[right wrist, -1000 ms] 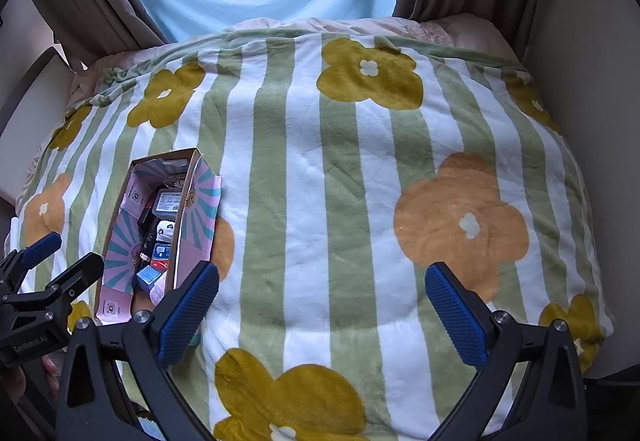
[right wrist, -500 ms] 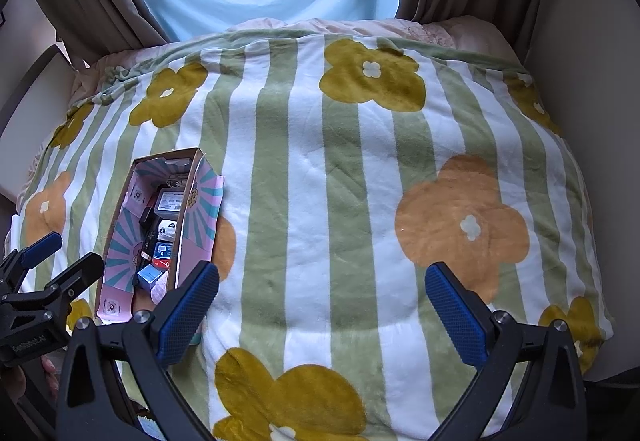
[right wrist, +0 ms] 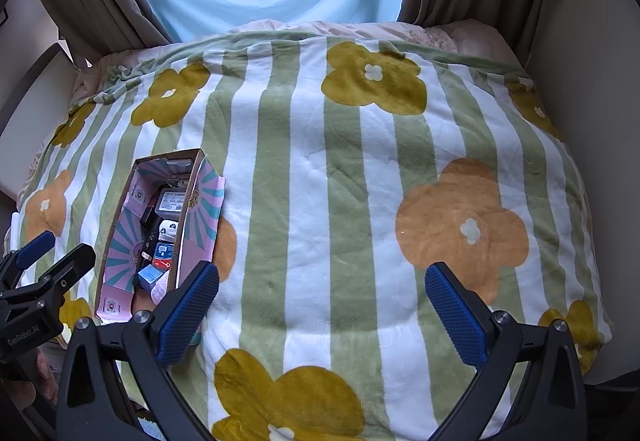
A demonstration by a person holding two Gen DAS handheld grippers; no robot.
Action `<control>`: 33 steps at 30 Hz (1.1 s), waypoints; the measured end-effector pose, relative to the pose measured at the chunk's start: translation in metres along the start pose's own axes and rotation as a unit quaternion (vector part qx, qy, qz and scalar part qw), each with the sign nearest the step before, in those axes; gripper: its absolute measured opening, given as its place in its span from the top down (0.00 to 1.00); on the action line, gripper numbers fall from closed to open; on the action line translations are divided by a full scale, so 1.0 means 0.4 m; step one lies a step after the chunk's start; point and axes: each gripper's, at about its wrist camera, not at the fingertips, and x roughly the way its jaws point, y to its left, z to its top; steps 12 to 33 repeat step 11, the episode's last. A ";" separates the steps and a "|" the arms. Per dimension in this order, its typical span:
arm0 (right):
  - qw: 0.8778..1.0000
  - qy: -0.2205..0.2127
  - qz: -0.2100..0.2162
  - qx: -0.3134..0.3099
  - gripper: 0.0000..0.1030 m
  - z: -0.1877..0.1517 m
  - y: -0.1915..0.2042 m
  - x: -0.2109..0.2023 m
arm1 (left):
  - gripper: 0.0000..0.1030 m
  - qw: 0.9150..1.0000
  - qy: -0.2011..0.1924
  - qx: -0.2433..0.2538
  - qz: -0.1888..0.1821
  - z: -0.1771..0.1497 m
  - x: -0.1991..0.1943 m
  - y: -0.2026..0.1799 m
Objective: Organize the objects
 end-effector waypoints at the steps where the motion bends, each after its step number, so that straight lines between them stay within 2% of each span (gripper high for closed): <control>1: 1.000 -0.001 0.000 -0.001 0.01 0.001 0.000 -0.002 | 0.00 1.000 -0.001 -0.002 0.003 0.000 0.000 0.000; 33: 1.000 0.006 -0.009 0.011 0.01 0.025 0.003 0.021 | 0.00 1.000 0.005 0.000 -0.001 -0.001 0.016 -0.001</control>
